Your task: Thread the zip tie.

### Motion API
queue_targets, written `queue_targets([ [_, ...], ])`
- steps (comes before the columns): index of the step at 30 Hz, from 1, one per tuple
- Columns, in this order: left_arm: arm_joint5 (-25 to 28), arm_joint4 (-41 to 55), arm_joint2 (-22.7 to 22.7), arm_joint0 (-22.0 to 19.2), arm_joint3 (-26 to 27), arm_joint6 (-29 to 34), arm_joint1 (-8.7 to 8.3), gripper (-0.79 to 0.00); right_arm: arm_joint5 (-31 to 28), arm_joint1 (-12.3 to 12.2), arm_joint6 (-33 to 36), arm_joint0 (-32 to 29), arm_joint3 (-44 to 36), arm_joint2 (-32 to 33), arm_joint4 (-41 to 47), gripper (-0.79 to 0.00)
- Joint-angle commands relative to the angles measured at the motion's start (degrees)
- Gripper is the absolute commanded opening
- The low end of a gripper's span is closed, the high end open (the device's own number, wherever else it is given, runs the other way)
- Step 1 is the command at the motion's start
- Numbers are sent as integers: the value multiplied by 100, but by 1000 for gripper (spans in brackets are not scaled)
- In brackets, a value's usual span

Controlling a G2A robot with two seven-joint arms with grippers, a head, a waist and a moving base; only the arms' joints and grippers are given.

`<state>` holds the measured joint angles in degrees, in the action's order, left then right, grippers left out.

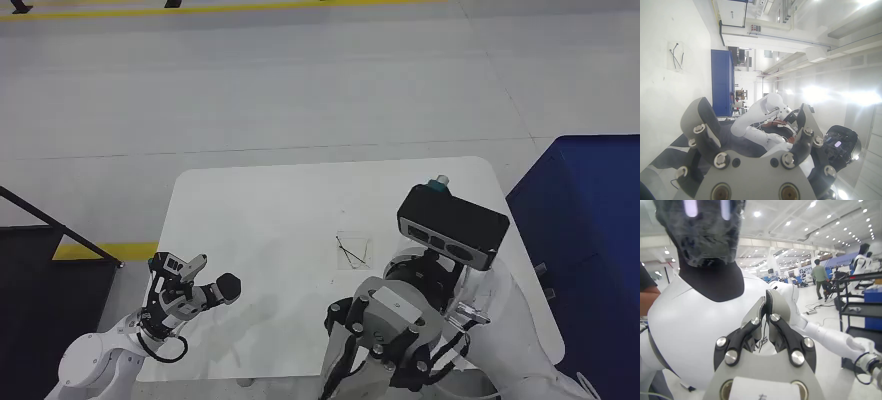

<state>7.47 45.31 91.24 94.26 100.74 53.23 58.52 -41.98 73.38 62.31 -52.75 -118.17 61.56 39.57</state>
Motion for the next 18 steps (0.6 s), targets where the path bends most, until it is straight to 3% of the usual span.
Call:
queue_targets([
  [1,0,0,0,0,0,0,0,0,-244,-25,-243,18,-150,204,-124,-785],
  [6,0,0,0,0,0,0,0,0,-1138,-134,-1138,-183,-302,1000,-1428,-785],
  [10,0,0,0,0,0,0,0,0,-1348,-224,-1349,-410,-494,1333,-2544,-785],
  [15,0,0,0,0,0,0,0,0,-1476,-249,-1477,-394,-502,1300,-2987,-785],
  [18,0,0,0,0,0,0,0,0,-1126,-277,-1315,-264,-480,789,-2384,-785],
])
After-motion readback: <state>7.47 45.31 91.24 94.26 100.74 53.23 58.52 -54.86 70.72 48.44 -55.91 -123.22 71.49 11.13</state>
